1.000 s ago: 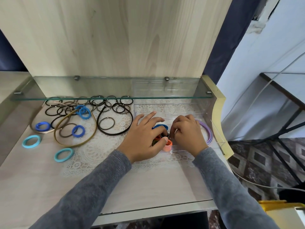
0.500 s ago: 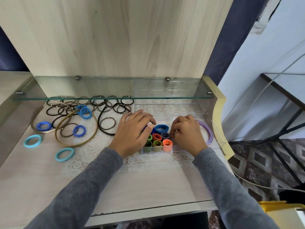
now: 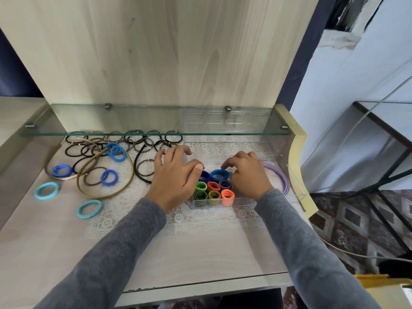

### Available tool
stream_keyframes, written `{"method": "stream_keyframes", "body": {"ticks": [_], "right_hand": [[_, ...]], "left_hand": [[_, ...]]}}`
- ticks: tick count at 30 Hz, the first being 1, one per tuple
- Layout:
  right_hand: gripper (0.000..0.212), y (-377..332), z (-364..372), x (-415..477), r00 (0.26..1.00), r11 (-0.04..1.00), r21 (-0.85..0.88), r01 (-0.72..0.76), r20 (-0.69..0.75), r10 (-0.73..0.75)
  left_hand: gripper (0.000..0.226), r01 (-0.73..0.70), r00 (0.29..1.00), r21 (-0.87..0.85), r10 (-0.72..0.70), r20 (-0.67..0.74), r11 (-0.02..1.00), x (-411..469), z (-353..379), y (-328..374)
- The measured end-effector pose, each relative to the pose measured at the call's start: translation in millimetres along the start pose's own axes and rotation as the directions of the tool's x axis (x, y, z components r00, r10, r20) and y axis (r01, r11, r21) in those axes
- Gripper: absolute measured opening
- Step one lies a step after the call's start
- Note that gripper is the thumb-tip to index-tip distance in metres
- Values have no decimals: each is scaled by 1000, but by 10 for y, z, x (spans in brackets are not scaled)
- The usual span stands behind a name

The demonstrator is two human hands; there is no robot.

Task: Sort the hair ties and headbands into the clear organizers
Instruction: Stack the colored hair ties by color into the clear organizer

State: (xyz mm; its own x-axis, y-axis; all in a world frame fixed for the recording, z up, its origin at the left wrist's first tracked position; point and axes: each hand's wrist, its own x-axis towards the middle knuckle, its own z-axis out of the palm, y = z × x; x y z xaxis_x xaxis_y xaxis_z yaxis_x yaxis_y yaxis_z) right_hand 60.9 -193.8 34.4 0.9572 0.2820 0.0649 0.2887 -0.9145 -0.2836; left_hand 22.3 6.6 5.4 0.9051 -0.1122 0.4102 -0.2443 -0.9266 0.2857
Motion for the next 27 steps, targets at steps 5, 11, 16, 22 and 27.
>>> {"method": "stream_keyframes", "body": {"ticks": [5,11,16,22,27], "right_hand": [[41,-35,9,11,999,999,-38,6,48,-4],[40,-34,29,-6,1000,999,-51,12,22,-11],[40,-16,25,-21,1000,1000,-8,-7,17,7],[45,-21,52,-82,987,987,160,-18,-156,43],[31,-308,141,-162,902,949,302,95,-429,47]], "left_hand": [[57,-8,1000,45,8,5,999,-20,30,1],[52,-18,1000,47,19,-25,999,-26,46,-13],[45,-23,998,-11,22,-60,1000,-68,27,-29],[41,13,991,-54,-20,-129,998,-264,-44,-131],[40,88,981,-43,-94,-171,995,-430,-144,-243]]}}
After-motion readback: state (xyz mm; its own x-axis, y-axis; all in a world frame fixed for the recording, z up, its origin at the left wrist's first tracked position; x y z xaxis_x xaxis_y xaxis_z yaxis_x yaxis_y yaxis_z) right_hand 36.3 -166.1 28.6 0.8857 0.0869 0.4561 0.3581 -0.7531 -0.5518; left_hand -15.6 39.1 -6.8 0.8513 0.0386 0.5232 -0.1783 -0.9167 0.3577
